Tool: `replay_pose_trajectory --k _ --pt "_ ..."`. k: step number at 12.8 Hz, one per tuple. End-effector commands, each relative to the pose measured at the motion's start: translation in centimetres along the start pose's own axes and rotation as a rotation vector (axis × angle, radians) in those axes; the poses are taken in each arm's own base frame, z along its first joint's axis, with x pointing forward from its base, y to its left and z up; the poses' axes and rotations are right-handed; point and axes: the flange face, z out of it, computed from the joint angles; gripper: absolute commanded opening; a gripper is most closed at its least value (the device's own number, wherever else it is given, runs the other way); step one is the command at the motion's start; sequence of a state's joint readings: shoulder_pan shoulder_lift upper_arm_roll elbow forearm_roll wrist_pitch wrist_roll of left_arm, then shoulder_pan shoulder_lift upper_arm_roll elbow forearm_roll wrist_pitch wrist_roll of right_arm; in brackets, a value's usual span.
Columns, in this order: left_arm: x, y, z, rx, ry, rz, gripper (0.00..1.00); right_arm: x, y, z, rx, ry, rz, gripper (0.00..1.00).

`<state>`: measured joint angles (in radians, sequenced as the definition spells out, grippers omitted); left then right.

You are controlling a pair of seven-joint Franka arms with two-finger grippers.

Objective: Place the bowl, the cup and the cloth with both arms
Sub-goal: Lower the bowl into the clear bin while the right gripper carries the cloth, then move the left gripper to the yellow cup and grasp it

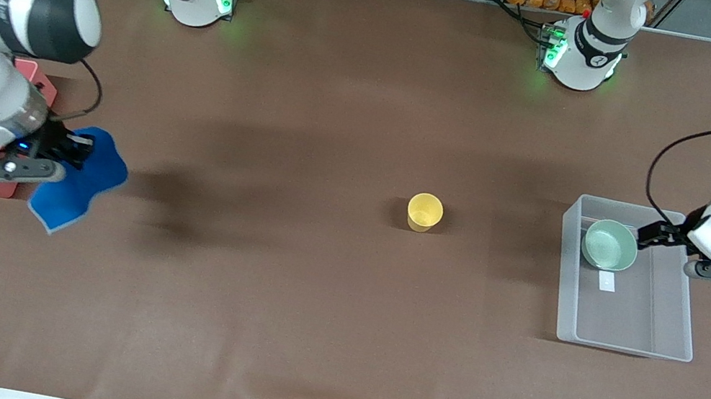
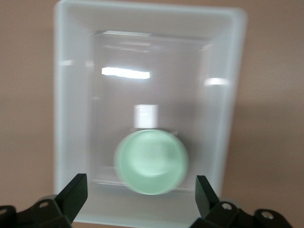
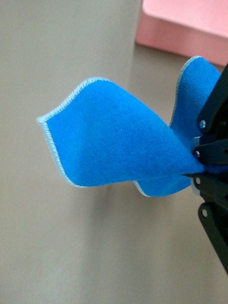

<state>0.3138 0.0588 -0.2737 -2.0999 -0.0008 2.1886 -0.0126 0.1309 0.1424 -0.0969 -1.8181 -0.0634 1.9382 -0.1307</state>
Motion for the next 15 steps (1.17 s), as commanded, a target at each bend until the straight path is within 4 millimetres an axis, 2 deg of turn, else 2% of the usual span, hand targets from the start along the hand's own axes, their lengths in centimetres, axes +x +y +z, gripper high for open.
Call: replay_pose_trajectory --k 1,3,6,7,8,10,12,15 --pt "0.7 7.5 -0.8 -0.102 -0.018 -0.094 1.00 -2.7 1.8 -2.8 -0.038 -0.023 -0.019 0.00" --pt "-0.2 15.9 -0.9 -0.121 -0.028 -0.189 1.00 -4.4 6.0 -3.5 -0.030 -0.039 -0.042 0.00" --pt "-1.8 24.9 0.8 -0.123 -0.071 -0.224 1.00 -7.0 12.9 -3.8 -0.022 -0.043 -0.101 0.00" --pt "-2.1 27.1 1.7 -0.122 -0.082 -0.244 1.00 -7.7 15.1 -3.7 -0.021 -0.043 -0.113 0.00" --pt "-2.1 28.9 2.6 -0.110 -0.082 -0.265 1.00 -8.5 17.3 -3.7 -0.025 -0.043 -0.125 0.00" --pt "-3.5 32.8 6.2 -0.052 -0.104 -0.284 1.00 -10.0 20.9 -3.6 -0.081 -0.076 -0.152 0.00" --pt "-4.4 34.8 9.1 -0.026 -0.106 -0.316 0.99 -10.7 22.4 -3.6 -0.132 -0.111 -0.154 0.00" --pt "-6.0 37.2 12.7 -0.012 -0.121 -0.335 0.90 -11.2 24.4 -3.2 -0.203 -0.145 -0.157 0.00"
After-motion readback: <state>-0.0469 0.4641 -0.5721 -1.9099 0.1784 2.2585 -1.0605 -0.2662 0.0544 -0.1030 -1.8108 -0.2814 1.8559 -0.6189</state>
